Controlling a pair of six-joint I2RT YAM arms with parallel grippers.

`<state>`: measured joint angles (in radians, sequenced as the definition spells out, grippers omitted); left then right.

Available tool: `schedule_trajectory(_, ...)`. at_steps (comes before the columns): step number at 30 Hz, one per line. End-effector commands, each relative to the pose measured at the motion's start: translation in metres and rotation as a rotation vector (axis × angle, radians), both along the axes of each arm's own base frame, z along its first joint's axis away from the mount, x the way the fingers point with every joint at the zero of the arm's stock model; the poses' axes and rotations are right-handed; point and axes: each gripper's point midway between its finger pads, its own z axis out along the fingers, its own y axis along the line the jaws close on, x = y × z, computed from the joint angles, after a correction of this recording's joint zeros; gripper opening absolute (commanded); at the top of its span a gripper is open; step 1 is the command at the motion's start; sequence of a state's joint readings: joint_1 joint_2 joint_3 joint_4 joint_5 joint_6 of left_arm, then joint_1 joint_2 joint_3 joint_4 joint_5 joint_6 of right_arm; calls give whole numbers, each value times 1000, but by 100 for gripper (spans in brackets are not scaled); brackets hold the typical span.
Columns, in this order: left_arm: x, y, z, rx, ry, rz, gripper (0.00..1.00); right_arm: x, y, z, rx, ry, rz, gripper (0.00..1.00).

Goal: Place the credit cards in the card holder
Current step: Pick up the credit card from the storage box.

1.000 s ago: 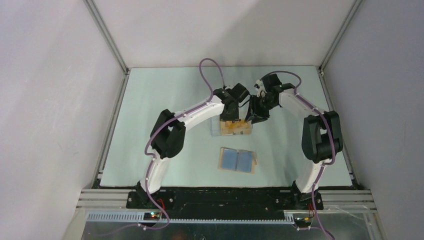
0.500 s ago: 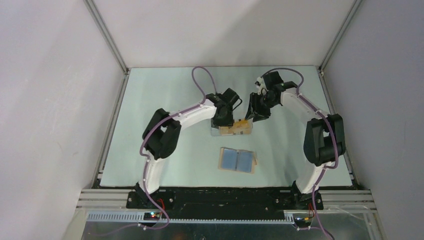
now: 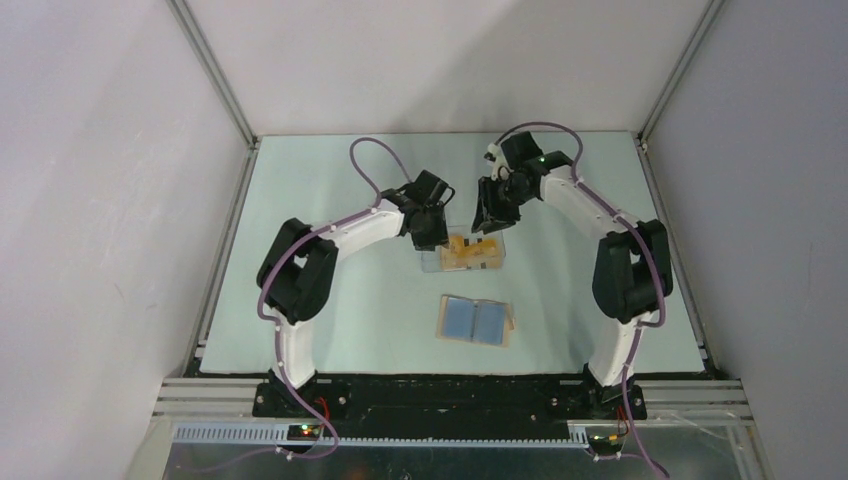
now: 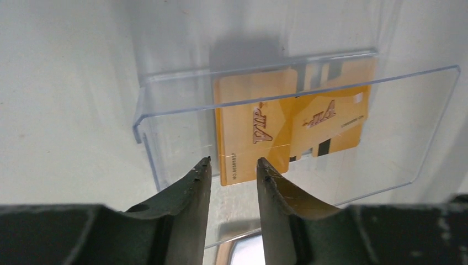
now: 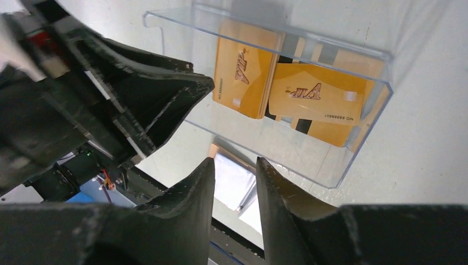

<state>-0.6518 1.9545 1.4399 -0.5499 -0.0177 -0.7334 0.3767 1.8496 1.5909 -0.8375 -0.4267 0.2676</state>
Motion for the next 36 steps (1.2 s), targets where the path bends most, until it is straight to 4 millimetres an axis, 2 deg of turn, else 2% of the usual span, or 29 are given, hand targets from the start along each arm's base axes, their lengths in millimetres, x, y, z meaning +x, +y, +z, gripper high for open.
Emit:
schedule_trajectory(1, 11, -17, 16, -89, -42, -11, 39, 2, 7, -14, -16, 39, 26, 36)
schedule_trajectory(6, 10, -16, 12, -86, -35, -5, 36, 0, 13, -32, -23, 78, 35, 30)
schedule_trajectory(9, 11, -12, 21, -90, -62, -7, 36, -1, 18, -41, -25, 95, 42, 29)
schedule_trajectory(16, 12, 10, 45, -131, -106, 14, 38, -1, 36, -58, -41, 118, 57, 32)
schedule_trajectory(19, 12, 19, 55, -175, -121, 11, 39, 1, 39, -66, -64, 122, 53, 34)
schedule_trajectory(22, 9, 17, 63, -212, -121, -27, 41, 0, 39, -73, -95, 126, 47, 36)
schedule_trajectory(26, 9, 28, 66, -202, -135, -10, 42, 2, 37, -82, -153, 128, 39, 39)
schedule_trajectory(32, 6, 51, 49, -169, -115, 36, 43, 2, 34, -91, -220, 119, 35, 46)
schedule_trajectory(36, 3, 52, 28, -159, -69, 34, 42, 4, 33, -98, -264, 110, 36, 47)
